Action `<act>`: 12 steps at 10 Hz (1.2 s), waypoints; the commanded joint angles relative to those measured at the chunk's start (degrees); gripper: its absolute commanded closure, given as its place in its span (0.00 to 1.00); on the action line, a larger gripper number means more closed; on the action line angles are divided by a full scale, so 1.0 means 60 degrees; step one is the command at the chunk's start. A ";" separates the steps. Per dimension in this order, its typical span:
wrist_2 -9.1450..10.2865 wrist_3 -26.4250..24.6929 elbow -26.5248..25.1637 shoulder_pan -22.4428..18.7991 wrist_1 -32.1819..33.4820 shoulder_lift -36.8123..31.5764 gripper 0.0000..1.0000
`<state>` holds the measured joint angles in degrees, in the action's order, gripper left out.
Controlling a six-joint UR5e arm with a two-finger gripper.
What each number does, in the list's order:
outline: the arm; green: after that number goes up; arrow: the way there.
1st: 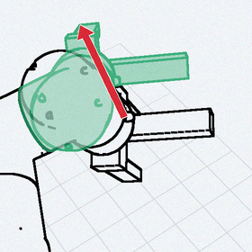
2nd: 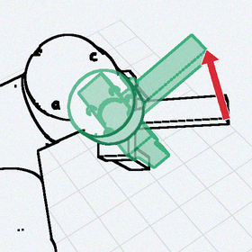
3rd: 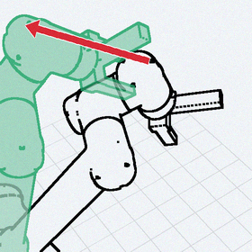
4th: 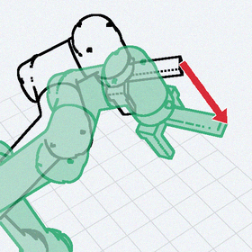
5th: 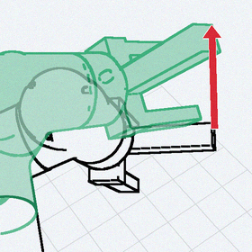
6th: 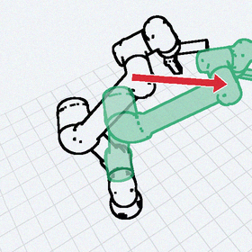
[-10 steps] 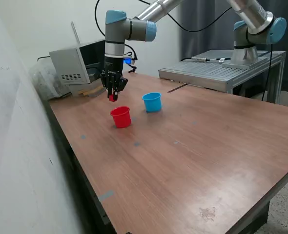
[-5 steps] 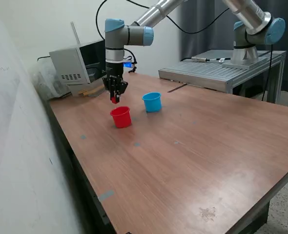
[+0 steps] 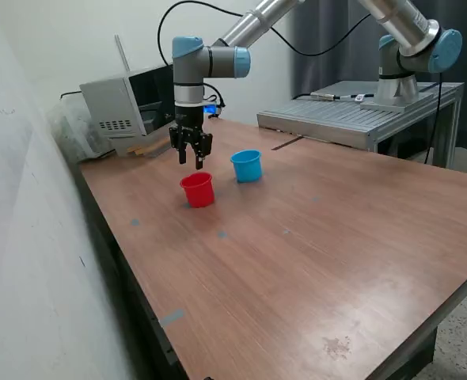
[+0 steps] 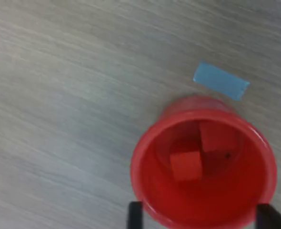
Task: Place red objects in the red bin, and blue objects in the blue bin.
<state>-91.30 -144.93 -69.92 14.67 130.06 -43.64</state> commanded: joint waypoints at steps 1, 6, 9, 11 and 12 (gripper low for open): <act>0.0026 0.0000 -0.0022 -0.0028 -0.0040 -0.0021 0.00; -0.0382 -0.3229 -0.2141 -0.0393 -0.4172 -0.4754 0.00; -0.0487 -0.5298 -0.2964 -0.0556 -0.7092 -0.7588 0.00; -0.0443 -0.5683 -0.3126 -0.0570 -0.7817 -0.8630 0.00; -0.0356 -0.5713 -0.3301 -0.0774 -0.8109 -0.8896 0.00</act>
<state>-93.91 -177.87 -88.43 11.01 84.72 -93.21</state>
